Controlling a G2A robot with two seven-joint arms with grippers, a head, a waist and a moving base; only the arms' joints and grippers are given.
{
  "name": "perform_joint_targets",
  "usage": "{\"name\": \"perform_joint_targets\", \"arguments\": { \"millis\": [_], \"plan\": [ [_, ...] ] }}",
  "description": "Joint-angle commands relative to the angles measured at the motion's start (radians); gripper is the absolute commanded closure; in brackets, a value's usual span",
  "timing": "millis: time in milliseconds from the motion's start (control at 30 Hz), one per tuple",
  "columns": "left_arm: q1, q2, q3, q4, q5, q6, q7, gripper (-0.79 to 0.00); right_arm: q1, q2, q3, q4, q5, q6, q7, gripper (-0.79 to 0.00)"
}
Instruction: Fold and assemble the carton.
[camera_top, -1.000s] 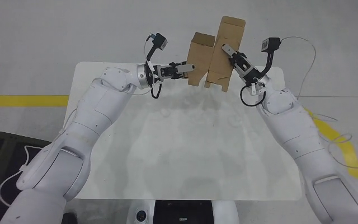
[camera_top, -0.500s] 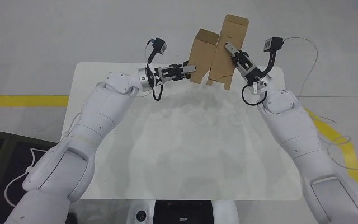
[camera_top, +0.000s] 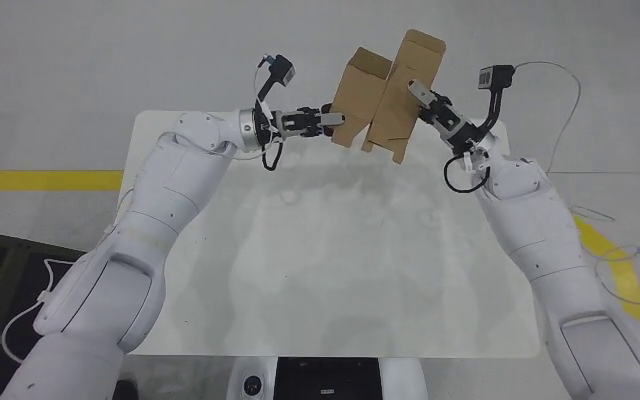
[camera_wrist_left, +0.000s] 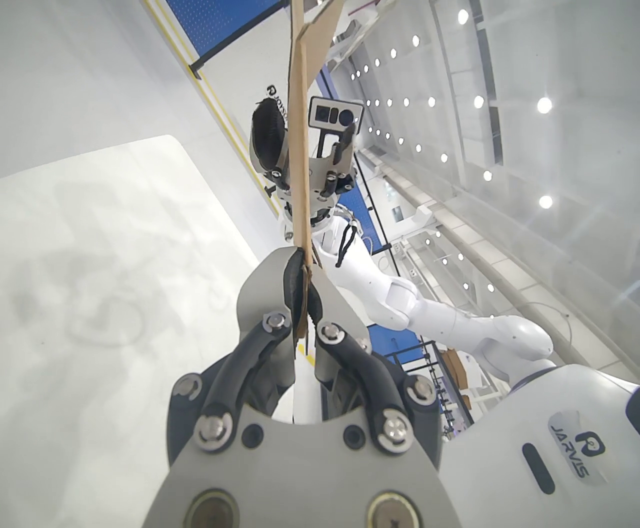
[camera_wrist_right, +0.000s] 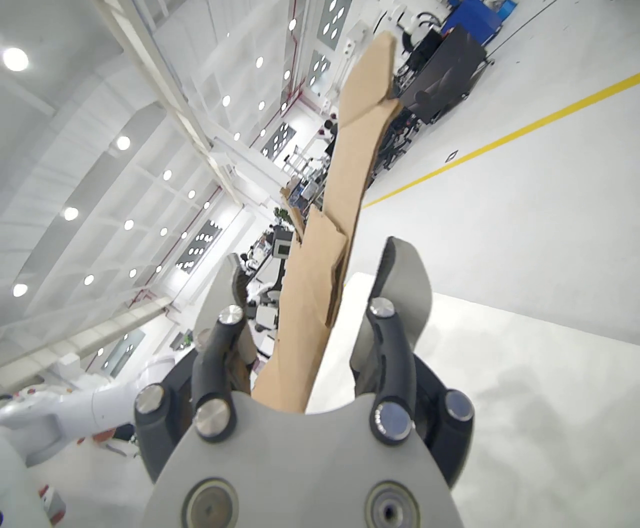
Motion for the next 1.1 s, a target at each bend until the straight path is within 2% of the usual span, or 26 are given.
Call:
{"name": "perform_joint_targets", "arguments": {
  "millis": [0, 167, 267, 567, 967, 1067],
  "plan": [
    [-0.013, 0.005, -0.006, -0.001, 0.001, 0.036, -0.055, 0.0, 0.007, 0.004, 0.005, 0.007, 0.034, -0.032, 0.097, -0.785],
    [-0.016, 0.02, -0.032, -0.015, -0.039, 0.133, -0.153, 0.0, 0.02, 0.015, 0.01, 0.031, 0.157, -0.068, 0.356, -0.785],
    [-0.002, 0.033, -0.049, -0.042, -0.062, 0.182, -0.201, 0.0, 0.018, 0.023, 0.009, 0.024, 0.206, -0.023, 0.425, -0.785],
    [0.045, 0.082, -0.079, -0.148, -0.031, 0.312, -0.332, 0.0, -0.027, 0.071, 0.008, -0.071, 0.242, 0.071, 0.519, -0.785],
    [0.081, 0.129, -0.106, -0.219, -0.015, 0.335, -0.354, 0.0, -0.087, 0.131, 0.011, -0.161, 0.325, 0.17, 0.618, -0.785],
    [0.087, 0.135, -0.098, -0.246, -0.009, 0.339, -0.358, 0.0, -0.093, 0.137, -0.001, -0.184, 0.354, 0.188, 0.636, -0.733]
  ]
}}
